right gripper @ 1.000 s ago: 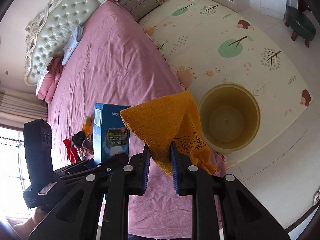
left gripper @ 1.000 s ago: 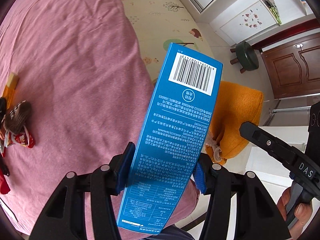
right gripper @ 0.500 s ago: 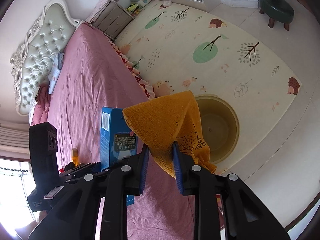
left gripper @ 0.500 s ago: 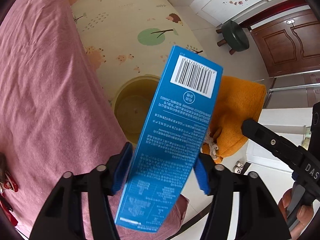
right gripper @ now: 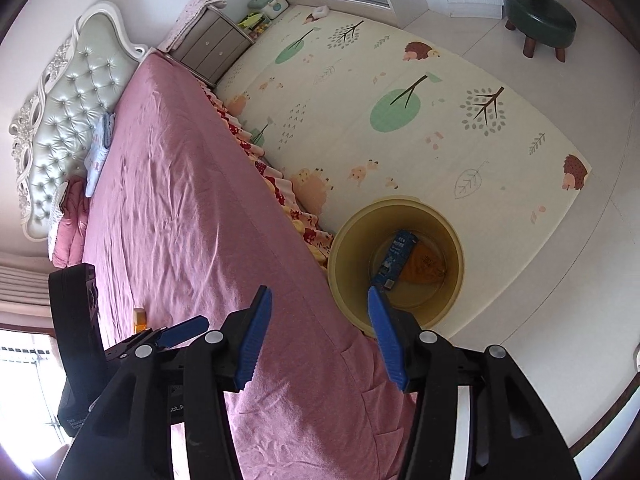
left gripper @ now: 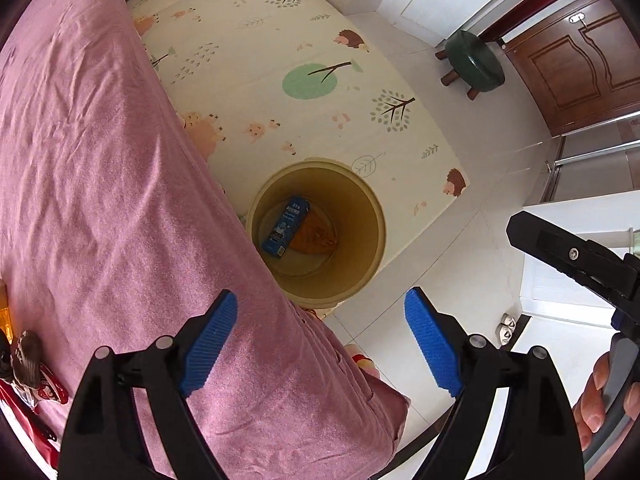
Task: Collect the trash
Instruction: 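Move both tools back over the pile on the bed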
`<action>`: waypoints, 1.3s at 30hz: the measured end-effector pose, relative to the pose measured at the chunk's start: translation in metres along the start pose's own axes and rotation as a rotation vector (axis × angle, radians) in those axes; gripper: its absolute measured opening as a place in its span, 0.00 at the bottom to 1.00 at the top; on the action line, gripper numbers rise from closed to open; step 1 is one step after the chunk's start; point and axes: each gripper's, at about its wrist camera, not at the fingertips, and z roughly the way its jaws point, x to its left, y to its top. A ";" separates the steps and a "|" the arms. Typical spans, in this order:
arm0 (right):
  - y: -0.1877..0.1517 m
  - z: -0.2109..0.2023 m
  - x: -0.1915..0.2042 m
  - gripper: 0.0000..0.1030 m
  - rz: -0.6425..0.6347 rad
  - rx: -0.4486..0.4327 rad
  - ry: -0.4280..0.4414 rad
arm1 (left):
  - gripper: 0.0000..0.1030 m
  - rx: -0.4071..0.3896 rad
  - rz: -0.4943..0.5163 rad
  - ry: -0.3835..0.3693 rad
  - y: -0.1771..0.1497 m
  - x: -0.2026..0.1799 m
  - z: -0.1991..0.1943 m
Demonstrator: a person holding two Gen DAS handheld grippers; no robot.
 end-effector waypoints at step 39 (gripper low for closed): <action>-0.221 0.126 0.368 0.50 -0.691 0.307 0.125 | 0.83 -0.220 -0.605 0.151 -0.277 0.321 -0.140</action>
